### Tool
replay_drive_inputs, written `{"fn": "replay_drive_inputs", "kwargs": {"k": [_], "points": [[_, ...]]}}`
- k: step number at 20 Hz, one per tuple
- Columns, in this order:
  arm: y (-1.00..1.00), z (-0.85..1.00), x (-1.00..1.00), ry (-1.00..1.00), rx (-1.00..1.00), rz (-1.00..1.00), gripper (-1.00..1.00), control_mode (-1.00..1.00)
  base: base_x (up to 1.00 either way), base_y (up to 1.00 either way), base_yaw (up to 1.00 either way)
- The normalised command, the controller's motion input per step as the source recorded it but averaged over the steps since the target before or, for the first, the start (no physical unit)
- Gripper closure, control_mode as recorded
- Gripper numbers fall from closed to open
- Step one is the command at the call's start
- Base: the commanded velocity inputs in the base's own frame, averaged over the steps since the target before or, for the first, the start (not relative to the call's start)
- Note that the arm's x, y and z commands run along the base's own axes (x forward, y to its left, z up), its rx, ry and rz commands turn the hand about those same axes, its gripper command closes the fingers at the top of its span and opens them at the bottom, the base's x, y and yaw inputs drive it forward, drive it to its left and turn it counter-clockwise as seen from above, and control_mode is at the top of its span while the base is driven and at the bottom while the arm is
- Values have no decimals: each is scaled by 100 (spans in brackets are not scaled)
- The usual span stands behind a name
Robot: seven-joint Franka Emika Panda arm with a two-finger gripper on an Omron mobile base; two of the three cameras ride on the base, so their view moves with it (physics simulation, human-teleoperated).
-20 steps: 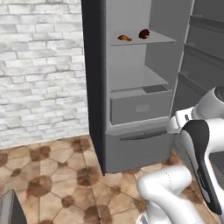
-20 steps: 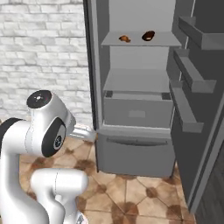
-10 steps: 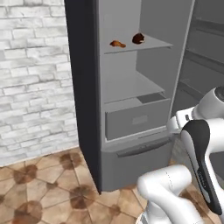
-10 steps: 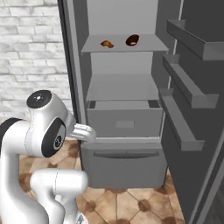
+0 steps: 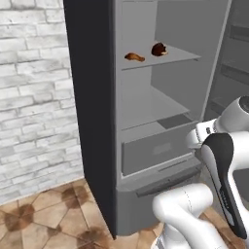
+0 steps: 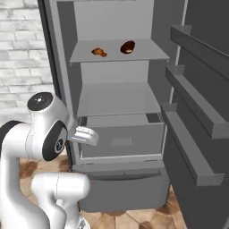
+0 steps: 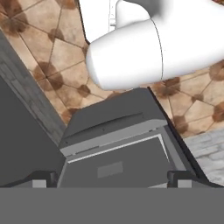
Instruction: Gather the squashs from the fridge and place them on a tray on the dining counter. Then gather the chicken drumstick and steak from the fridge and place them on the other tray.
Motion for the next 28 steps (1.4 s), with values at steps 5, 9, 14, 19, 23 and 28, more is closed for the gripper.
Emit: {"fn": "replay_drive_inputs", "kwargs": {"k": [5,9,14,19,23,28], "points": [[0,0,0,0,0,0,-100,100,60,-2,-8],[0,0,0,0,0,0,-100,100,47,-22,-1],[0,0,0,0,0,0,-100,100,47,-23,0],[0,0,0,0,0,0,-100,100,48,-27,0],[0,0,0,0,0,0,-100,100,44,-30,0],[0,0,0,0,0,0,-100,100,43,-28,0]]}}
